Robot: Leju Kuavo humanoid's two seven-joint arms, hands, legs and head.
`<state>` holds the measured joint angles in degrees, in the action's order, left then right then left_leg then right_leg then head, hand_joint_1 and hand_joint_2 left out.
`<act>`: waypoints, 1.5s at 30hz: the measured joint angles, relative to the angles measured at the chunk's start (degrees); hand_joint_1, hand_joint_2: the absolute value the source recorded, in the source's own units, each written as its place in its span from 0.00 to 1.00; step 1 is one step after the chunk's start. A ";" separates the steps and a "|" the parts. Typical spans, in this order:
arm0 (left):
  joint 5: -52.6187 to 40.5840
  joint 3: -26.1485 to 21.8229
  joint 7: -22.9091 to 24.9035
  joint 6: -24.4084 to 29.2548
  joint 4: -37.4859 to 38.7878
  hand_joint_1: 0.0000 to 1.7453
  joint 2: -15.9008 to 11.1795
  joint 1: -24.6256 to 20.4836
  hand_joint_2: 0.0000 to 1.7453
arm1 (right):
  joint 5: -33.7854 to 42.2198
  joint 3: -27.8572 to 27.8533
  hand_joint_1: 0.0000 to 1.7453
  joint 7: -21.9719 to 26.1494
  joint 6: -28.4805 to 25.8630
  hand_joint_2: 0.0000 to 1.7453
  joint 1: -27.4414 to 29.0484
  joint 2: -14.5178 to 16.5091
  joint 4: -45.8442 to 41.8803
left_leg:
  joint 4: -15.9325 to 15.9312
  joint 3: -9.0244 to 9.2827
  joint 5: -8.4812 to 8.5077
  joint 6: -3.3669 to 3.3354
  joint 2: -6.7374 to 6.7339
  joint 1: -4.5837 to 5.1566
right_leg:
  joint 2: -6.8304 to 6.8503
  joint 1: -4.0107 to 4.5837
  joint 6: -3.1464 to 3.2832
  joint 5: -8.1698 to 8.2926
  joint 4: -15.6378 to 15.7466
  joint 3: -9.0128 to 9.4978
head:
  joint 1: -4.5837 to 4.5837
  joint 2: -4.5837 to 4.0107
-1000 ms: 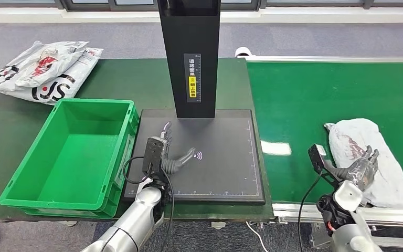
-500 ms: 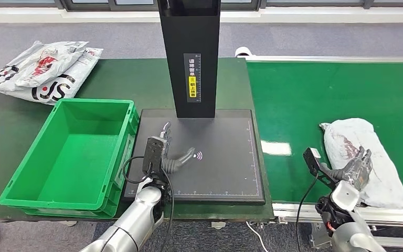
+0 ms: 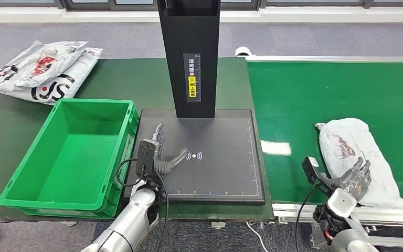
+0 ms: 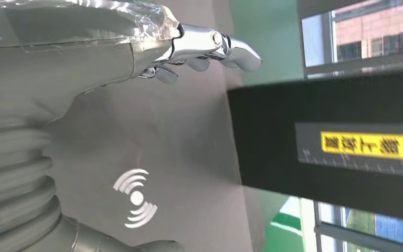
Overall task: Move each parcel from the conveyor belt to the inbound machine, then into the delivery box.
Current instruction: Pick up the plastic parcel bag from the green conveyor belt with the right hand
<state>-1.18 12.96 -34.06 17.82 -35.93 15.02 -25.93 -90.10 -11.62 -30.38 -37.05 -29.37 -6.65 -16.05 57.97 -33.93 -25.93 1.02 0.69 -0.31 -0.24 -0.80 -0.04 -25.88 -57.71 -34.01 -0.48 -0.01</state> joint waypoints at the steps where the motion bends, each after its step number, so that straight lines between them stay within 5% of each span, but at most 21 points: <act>1: -0.01 -0.25 0.22 -0.16 -0.90 0.00 -0.29 0.72 1.00 | -0.02 1.61 0.00 -1.83 1.16 1.00 0.33 0.11 -0.02 | 0.00 0.00 0.00 0.00 -0.01 0.00 | -0.01 0.00 0.00 0.00 0.00 -0.01 | 0.00 0.00; 11: -0.33 -1.20 1.52 -0.98 -6.33 0.00 -2.05 4.01 1.00 | -0.09 10.43 0.00 -7.32 8.32 1.00 0.75 0.63 -0.13 | 0.00 0.00 0.04 -0.03 0.01 -0.01 | 0.02 -0.03 -0.01 0.01 0.00 -0.01 | 0.00 -0.01; 13: -0.33 -1.62 1.72 -1.25 -6.82 0.00 -2.25 4.10 1.00 | -0.02 10.83 0.22 -7.94 9.66 1.00 0.69 0.67 -0.14 | 0.00 0.00 0.04 -0.04 0.00 -0.01 | 0.01 -0.03 -0.01 0.01 0.00 0.00 | 0.00 -0.01; 16: -0.34 -2.11 2.24 -1.78 -7.40 0.00 -2.53 4.10 1.00 | 0.13 11.25 0.84 -8.56 12.23 1.00 0.62 0.81 -0.18 | 0.01 0.01 0.04 -0.04 0.02 -0.01 | 0.04 -0.02 -0.01 0.01 0.00 0.01 | 0.00 0.00; 18: -0.38 -2.25 2.54 -2.09 -7.60 0.00 -2.64 4.09 1.00 | 0.24 11.30 0.98 -8.74 13.64 1.00 0.71 1.01 -0.30 | 0.01 0.01 0.04 -0.05 0.04 -0.01 | 0.06 -0.02 -0.01 0.01 0.00 0.02 | 0.00 0.00; 30: -1.38 -2.63 3.65 -3.02 -8.24 0.00 -2.67 4.05 1.00 | -0.10 11.24 1.00 -8.06 17.44 1.00 2.33 1.41 -2.54 | 0.01 0.03 0.04 -0.05 0.03 0.00 | 0.06 0.01 -0.01 0.01 0.00 0.02 | 0.00 -0.01; 45: -2.22 -3.85 4.55 -3.32 -9.37 0.00 -2.50 3.99 1.00 | -0.10 10.75 1.00 -6.12 14.93 1.00 2.44 2.00 -3.27 | 0.01 0.01 0.04 -0.05 0.04 -0.01 | 0.06 -0.01 -0.01 0.01 0.00 0.02 | 0.00 0.00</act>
<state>-3.40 9.10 -29.51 14.50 -45.30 12.52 -21.94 -90.20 -0.87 -36.51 -22.12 -26.93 -4.66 -19.32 57.98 -33.92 -25.88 0.97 0.73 -0.32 -0.17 -0.81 -0.05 -25.87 -57.71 -33.99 -0.48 0.00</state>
